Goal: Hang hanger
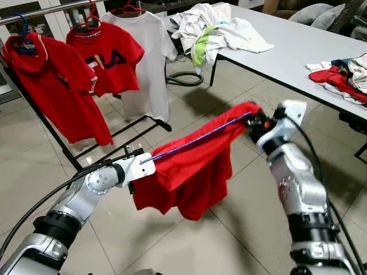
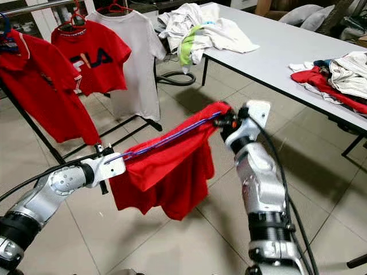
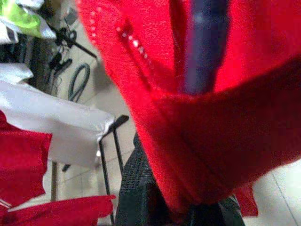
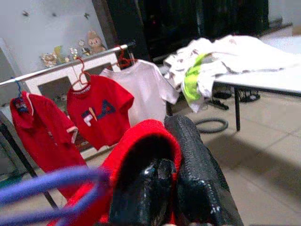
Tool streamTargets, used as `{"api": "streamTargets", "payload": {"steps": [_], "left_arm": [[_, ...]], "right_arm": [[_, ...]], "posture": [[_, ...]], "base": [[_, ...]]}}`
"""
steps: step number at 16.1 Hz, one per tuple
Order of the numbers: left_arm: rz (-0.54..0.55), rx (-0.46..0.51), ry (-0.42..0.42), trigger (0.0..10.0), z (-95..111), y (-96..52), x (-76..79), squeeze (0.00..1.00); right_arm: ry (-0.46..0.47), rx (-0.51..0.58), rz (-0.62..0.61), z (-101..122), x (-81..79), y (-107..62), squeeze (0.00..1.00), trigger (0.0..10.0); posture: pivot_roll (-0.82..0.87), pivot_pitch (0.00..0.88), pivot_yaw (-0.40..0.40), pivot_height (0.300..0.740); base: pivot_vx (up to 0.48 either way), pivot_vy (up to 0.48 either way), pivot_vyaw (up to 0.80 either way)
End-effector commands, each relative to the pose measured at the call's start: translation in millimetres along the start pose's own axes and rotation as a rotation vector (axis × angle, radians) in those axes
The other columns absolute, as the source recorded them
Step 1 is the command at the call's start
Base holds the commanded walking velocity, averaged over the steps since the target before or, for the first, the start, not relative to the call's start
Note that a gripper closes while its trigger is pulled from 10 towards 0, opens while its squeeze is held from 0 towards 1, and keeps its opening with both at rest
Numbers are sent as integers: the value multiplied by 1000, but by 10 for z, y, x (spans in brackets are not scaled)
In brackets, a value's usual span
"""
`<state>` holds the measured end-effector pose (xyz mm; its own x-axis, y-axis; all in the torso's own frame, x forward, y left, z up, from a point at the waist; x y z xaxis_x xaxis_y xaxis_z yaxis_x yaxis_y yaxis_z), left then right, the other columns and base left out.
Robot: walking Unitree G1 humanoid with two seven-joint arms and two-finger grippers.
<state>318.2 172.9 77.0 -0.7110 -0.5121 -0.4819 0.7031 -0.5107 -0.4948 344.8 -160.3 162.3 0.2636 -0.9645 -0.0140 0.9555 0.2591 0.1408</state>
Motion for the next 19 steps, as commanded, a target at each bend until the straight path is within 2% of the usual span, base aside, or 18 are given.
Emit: {"api": "streamTargets", "payload": {"steps": [1, 3, 5, 8, 9, 11, 14, 17, 19], "left_arm": [[11, -28, -8, 0, -93, -45, -5, 0], [8, -27, 1, 0, -123, -76, -2, 0], [34, -82, -17, 0, -212, -104, -34, 0], [91, -125, -48, 0, -281, -108, -100, 0], [119, -130, -86, 0, -294, -104, -127, 0], [166, -106, -126, 0, -267, -84, -174, 0], [172, -57, -131, 0, -193, -75, -193, 0], [164, -152, -138, 0, -321, -79, -200, 0], [213, -183, -147, 0, -355, -76, -286, 0]], "right_arm": [[6, 31, -18, 92, 59, 21, 0, 0], [15, 27, -20, 104, 85, 27, 0, 0], [9, 18, -17, 100, 110, 29, 0, 0], [9, 20, -1, 109, 88, 30, 0, 0], [10, 20, 7, 111, 69, 29, 0, 0], [11, 20, 21, 108, 39, 25, 0, 0], [9, 15, 29, 96, 35, 15, 0, 0], [10, 17, 42, 111, 15, 16, 0, 0], [15, 28, 70, 139, -33, 27, 0, 0]], "posture": [[-17, 0, 40, 740], [-17, 0, 41, 740], [-16, 0, 41, 740], [-18, 0, 41, 740], [-19, 0, 41, 740], [-21, 0, 43, 740], [-22, 0, 45, 740], [-23, 0, 45, 740], [-25, 0, 45, 740]], "base": [[0, 0, 0], [0, 0, 0], [0, 0, 0], [0, 0, 0], [0, 0, 0], [0, 0, 0], [0, 0, 0], [0, 0, 0], [0, 0, 0]]}}
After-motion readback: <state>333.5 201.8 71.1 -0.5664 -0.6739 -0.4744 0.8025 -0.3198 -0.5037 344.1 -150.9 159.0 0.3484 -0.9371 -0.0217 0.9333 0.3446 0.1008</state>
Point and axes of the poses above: a point about 5 cm out from each wrist's last joint towards the gripper, its own y axis pointing out of the wrist towards the gripper, its own z axis along the axis of the wrist's last joint, x = y × z, the point moved 1 cm from there along y, pointing out of the wrist towards the gripper, and after that the axes turned 14 degrees about -y, right-handed, at the moved point
